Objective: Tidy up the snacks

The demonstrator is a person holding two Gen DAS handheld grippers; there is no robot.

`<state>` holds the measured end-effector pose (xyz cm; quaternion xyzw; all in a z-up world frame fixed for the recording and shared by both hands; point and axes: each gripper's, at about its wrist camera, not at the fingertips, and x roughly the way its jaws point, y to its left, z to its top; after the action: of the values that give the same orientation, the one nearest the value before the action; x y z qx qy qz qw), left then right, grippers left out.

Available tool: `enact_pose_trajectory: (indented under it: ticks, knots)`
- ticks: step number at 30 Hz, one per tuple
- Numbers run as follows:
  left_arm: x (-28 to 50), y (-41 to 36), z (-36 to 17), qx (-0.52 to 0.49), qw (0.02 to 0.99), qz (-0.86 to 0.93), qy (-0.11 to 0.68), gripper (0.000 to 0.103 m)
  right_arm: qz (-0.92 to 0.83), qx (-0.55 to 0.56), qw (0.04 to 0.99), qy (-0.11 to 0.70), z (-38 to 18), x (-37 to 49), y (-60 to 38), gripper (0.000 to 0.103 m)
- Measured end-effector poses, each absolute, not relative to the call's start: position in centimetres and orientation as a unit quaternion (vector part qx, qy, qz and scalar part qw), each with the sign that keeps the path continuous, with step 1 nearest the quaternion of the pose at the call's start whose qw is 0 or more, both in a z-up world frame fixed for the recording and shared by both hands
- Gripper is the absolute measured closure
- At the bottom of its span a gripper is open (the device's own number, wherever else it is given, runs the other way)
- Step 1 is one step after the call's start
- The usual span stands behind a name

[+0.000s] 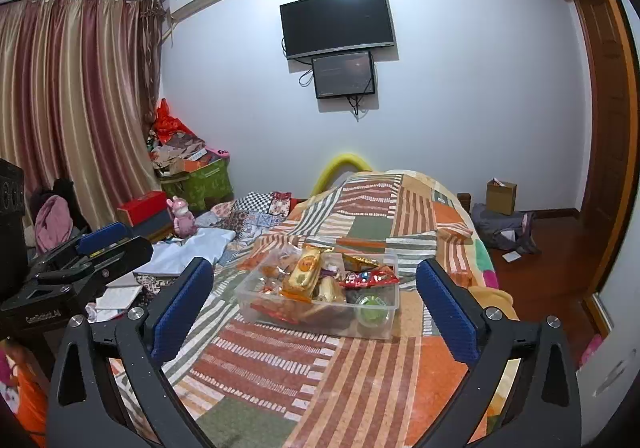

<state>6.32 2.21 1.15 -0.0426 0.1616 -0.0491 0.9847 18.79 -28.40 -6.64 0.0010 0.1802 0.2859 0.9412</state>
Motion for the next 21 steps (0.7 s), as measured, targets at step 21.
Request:
enact_pose_trajectory:
  ticks: [21]
  knots:
    - [6.75,2.01,0.26,-0.049,0.981,-0.057,0.177,0.008,0.286,0.006,0.941,0.178,-6.95,18.41,-28.72,0.001]
